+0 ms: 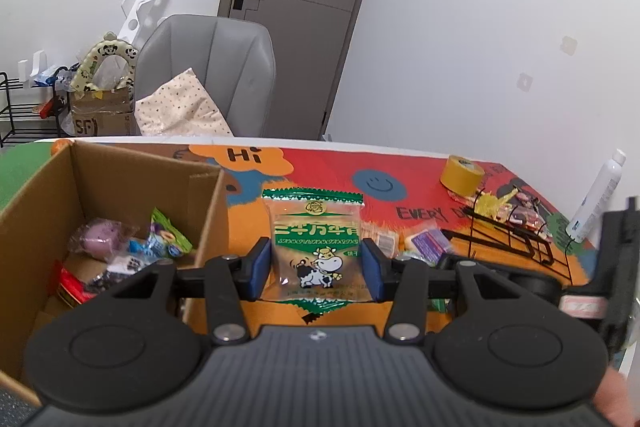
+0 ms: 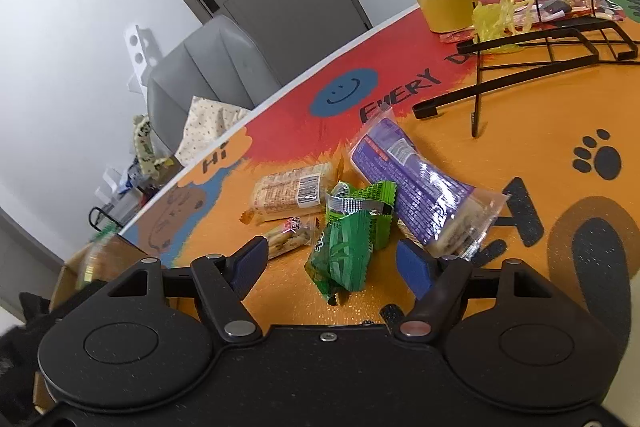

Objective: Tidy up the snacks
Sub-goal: 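Lift the cow-print packet with the left tool while the right tool grasps a green candy, then carry both snacks over the cardboard box and open both tools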

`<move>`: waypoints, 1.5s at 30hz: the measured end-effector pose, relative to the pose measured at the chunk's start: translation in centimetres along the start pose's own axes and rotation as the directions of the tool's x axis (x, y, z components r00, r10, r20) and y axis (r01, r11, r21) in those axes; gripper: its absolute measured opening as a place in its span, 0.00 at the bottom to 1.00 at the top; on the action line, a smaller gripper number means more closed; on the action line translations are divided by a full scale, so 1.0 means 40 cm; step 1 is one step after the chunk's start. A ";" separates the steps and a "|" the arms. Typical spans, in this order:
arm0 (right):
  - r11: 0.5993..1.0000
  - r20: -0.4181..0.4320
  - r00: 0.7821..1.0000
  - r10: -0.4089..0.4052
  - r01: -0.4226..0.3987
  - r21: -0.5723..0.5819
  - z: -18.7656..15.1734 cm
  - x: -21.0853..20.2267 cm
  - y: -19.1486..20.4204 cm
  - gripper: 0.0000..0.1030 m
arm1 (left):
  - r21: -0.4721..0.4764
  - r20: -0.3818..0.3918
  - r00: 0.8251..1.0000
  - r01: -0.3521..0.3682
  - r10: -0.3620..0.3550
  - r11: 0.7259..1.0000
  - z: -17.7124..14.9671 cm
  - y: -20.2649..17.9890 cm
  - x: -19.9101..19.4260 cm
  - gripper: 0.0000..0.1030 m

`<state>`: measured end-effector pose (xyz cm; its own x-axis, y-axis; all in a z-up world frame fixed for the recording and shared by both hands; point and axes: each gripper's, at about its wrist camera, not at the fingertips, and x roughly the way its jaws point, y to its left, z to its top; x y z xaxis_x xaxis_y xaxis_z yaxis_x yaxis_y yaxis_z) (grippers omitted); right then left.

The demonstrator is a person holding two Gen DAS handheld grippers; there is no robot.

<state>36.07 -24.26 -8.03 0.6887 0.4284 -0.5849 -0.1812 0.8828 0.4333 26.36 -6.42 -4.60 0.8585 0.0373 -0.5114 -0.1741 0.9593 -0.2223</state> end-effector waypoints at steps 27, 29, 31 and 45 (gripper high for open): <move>0.993 0.040 0.994 0.100 -0.097 -0.066 -0.014 -0.082 0.130 0.21 | -0.061 0.041 0.999 -0.010 0.013 0.998 0.020 0.103 -0.068 0.45; 0.991 0.045 0.993 0.113 -0.110 -0.073 -0.015 -0.087 0.149 0.21 | -0.068 0.045 0.999 -0.018 0.021 0.998 0.024 0.121 -0.073 0.45; 0.989 0.047 0.991 0.124 -0.119 -0.083 -0.017 -0.088 0.168 0.21 | -0.079 0.049 0.998 -0.026 0.030 0.997 0.028 0.141 -0.079 0.45; 0.969 0.045 0.980 0.193 -0.184 -0.163 -0.032 -0.096 0.309 0.21 | -0.159 0.066 0.994 -0.080 0.092 0.984 0.043 0.281 -0.116 0.45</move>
<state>30.30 -14.75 -1.32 0.6715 0.5820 -0.4586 -0.4164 0.8083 0.4162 21.26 4.65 -3.30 0.8691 0.1435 -0.4734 -0.3169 0.8963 -0.3100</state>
